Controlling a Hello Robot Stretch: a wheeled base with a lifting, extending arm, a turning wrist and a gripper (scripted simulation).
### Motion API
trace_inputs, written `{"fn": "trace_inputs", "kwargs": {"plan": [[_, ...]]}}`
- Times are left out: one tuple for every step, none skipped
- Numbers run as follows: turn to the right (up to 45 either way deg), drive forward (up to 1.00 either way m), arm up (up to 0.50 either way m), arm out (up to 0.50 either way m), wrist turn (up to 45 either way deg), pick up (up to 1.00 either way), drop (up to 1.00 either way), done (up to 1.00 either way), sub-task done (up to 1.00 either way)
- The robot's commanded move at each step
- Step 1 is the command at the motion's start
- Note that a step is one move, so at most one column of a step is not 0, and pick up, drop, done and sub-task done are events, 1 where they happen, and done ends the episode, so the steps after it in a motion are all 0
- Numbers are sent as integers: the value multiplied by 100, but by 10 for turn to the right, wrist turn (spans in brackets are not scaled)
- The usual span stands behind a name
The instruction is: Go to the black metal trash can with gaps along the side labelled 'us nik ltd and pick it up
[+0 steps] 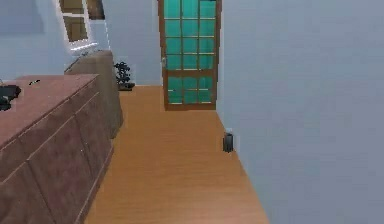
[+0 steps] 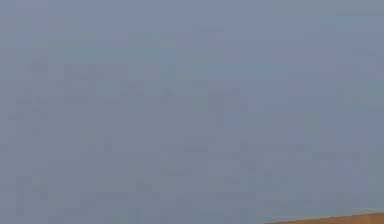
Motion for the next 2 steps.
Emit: {"fn": "trace_inputs", "kwargs": {"plan": [[0,65,0,0,0,0,0,0,0],[90,0,0,0,0,0,0,0,0]]}}
